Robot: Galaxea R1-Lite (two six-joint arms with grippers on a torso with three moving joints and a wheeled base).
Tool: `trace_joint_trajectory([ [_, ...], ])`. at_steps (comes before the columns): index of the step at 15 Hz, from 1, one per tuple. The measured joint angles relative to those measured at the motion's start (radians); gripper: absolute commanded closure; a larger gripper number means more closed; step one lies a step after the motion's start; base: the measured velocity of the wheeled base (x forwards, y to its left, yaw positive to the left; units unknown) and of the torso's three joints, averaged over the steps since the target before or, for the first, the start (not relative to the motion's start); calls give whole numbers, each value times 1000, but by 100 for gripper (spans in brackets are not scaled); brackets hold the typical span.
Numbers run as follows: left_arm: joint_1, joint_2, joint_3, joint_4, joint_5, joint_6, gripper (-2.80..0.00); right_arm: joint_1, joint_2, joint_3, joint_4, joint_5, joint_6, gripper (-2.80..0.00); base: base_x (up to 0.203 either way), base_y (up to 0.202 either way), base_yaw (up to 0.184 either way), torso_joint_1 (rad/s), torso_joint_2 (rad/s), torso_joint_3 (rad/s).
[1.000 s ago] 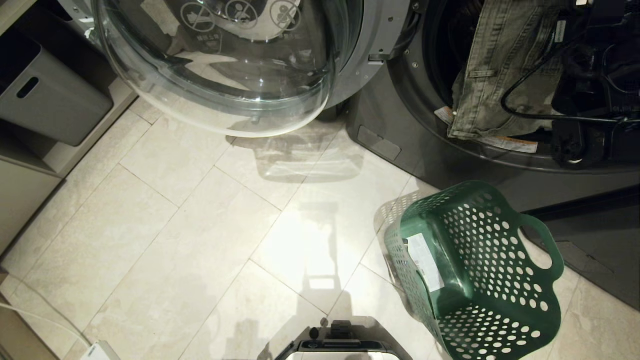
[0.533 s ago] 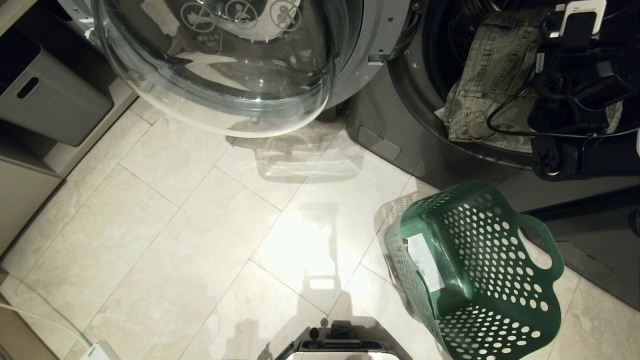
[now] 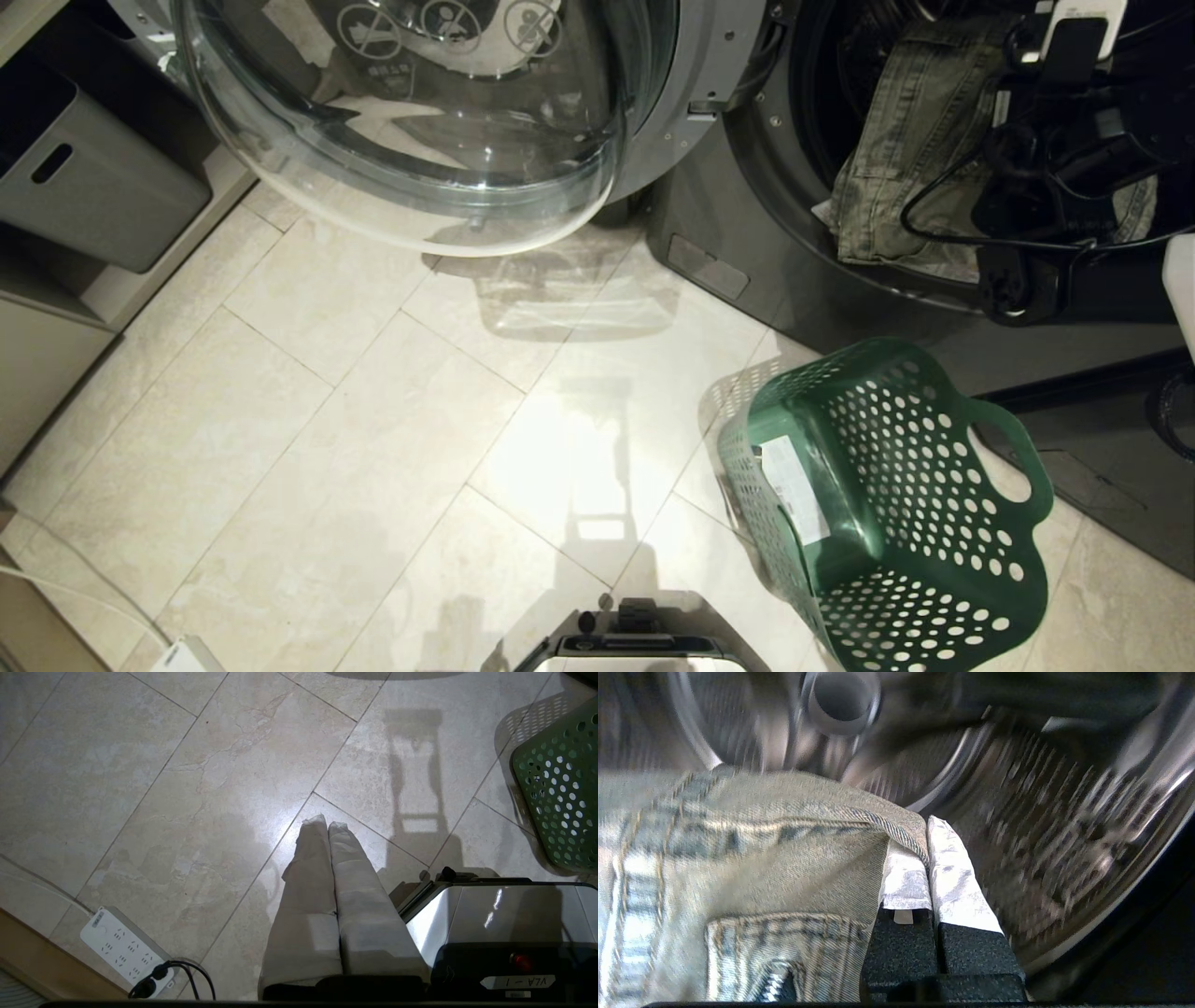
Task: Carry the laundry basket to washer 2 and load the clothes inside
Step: Place the clothes into the washing machine
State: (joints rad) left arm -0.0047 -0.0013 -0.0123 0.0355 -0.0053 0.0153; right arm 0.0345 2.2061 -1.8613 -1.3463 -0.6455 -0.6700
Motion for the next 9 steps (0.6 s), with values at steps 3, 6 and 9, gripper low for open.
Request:
trace_joint_trajectory([
  [3,0,0,0,0,0,0,0,1,42,-77,-21,-22,-7,0,0,0,0,0,0,0],
  [6,0,0,0,0,1,0,0,2,56,-95,-59,-92,-8,0,0,0,0,0,0,0],
  [9,0,0,0,0,1,0,0,0,38,-97,-99,-105,-3,0,0,0,0,0,0,0],
])
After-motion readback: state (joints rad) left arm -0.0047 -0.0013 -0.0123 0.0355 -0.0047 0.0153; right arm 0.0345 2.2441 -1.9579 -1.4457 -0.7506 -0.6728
